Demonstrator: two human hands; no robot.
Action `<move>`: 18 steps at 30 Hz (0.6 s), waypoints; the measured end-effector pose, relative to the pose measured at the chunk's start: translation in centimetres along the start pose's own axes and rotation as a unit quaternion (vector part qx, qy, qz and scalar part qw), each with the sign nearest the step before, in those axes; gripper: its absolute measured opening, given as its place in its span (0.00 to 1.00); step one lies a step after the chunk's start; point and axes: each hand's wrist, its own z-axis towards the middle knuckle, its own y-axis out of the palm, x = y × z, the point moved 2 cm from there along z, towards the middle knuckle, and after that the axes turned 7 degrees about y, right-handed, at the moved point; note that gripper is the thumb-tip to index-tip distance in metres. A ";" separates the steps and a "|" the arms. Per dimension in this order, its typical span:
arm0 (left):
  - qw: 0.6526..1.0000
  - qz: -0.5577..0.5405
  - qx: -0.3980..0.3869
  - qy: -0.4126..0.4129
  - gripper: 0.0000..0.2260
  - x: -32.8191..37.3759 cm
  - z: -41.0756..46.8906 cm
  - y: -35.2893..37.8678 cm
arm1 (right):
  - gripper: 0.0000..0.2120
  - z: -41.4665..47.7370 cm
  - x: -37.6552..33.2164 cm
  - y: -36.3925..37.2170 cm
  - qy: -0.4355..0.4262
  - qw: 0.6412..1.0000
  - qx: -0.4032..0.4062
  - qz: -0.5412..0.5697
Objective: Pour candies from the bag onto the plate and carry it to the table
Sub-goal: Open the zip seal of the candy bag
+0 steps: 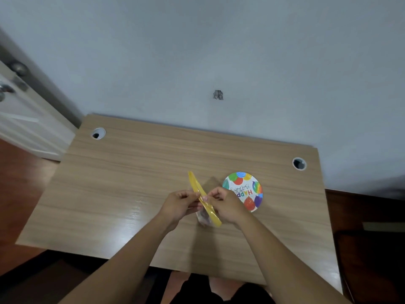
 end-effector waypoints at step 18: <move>0.998 0.042 0.019 0.036 0.10 -0.4 -0.3 0.8 | 0.06 -1.1 -0.9 0.4 0.000 0.991 0.121 -0.051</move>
